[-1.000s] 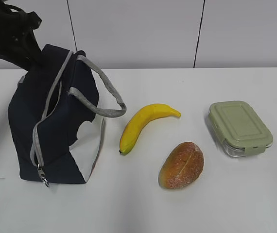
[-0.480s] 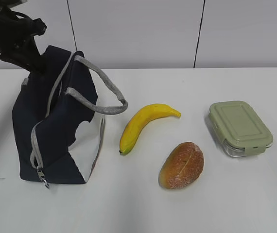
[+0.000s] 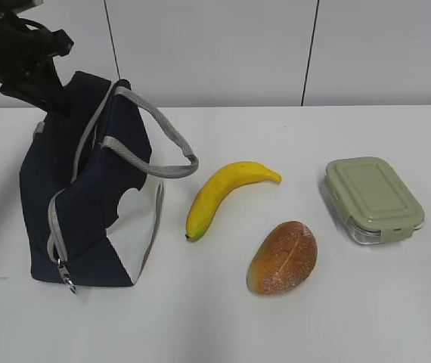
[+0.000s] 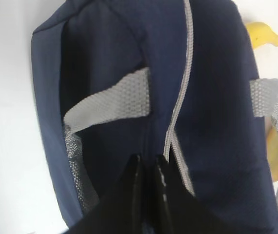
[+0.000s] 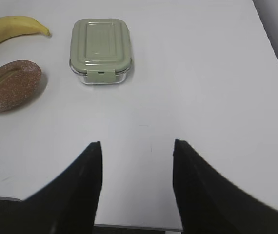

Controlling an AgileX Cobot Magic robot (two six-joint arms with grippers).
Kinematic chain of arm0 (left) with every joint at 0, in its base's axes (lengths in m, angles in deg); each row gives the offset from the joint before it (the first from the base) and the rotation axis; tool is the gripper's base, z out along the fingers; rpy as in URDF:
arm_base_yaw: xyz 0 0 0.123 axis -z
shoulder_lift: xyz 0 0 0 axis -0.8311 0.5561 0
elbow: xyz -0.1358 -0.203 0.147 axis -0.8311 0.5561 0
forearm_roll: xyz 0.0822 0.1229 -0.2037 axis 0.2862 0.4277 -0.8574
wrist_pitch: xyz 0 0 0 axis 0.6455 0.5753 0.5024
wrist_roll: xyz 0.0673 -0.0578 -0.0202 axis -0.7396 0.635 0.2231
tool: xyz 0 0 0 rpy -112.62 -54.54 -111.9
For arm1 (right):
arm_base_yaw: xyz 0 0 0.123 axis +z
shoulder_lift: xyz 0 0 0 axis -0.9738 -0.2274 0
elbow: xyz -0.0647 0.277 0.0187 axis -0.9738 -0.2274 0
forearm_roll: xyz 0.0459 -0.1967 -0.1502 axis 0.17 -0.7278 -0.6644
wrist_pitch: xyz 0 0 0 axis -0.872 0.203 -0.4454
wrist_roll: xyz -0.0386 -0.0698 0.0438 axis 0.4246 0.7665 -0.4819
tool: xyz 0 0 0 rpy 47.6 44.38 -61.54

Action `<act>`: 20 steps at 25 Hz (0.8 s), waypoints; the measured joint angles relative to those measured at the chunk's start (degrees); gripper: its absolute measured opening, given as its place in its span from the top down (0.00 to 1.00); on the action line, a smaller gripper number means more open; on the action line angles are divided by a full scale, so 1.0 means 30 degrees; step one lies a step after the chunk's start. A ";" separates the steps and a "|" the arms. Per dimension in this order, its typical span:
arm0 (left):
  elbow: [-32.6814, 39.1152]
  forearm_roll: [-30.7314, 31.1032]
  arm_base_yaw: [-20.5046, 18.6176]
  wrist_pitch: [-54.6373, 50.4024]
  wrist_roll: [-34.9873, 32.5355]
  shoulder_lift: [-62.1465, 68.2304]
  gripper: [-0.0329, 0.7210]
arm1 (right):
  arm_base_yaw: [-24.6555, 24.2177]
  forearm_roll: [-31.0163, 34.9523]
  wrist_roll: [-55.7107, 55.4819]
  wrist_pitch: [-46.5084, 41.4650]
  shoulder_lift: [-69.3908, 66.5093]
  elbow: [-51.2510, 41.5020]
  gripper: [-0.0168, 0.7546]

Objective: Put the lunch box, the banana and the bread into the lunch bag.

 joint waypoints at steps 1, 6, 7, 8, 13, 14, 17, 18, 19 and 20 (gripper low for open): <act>0.0000 0.0000 0.0000 0.0000 0.0000 0.0000 0.97 | 0.0000 0.0000 0.0000 0.0000 0.0000 0.0000 0.49; 0.0000 0.0000 0.0000 0.0000 0.0000 -0.0034 0.97 | 0.0000 0.0000 0.0000 0.0000 0.0000 0.0000 0.49; 0.0000 -0.0090 0.0000 0.0000 0.0000 -0.0034 0.97 | 0.0000 0.0000 0.0000 0.0000 0.0000 0.0000 0.49; 0.0000 -0.0271 0.0000 0.0000 0.0000 -0.0034 0.97 | 0.0000 0.0000 0.0000 0.0000 0.0000 0.0000 0.49; 0.0000 -0.1349 0.0000 0.0000 -0.0090 -0.0242 0.97 | 0.0000 0.0000 0.0000 0.0000 0.0000 0.0000 0.49; 0.0000 -0.1396 0.0000 -0.0037 -0.0090 -0.0339 0.97 | 0.0000 0.0000 0.0000 0.0000 0.0000 0.0000 0.49; 0.0000 -0.1591 0.0000 -0.0037 -0.0119 -0.0680 0.97 | 0.0000 0.0000 0.0000 0.0000 0.0000 0.0000 0.49; 0.0000 -0.1706 0.0000 -0.0037 -0.0119 -0.0780 0.97 | 0.0000 0.0000 0.0000 0.0000 0.0000 0.0000 0.49; 0.0000 -0.1863 0.0000 -0.0082 -0.0119 -0.0858 0.97 | 0.0000 0.0085 0.0000 0.0000 0.0000 0.0000 0.49; 0.0000 -0.2039 0.0000 -0.0082 -0.0119 -0.0948 0.97 | 0.0000 0.0215 0.0000 0.0000 0.0000 0.0000 0.49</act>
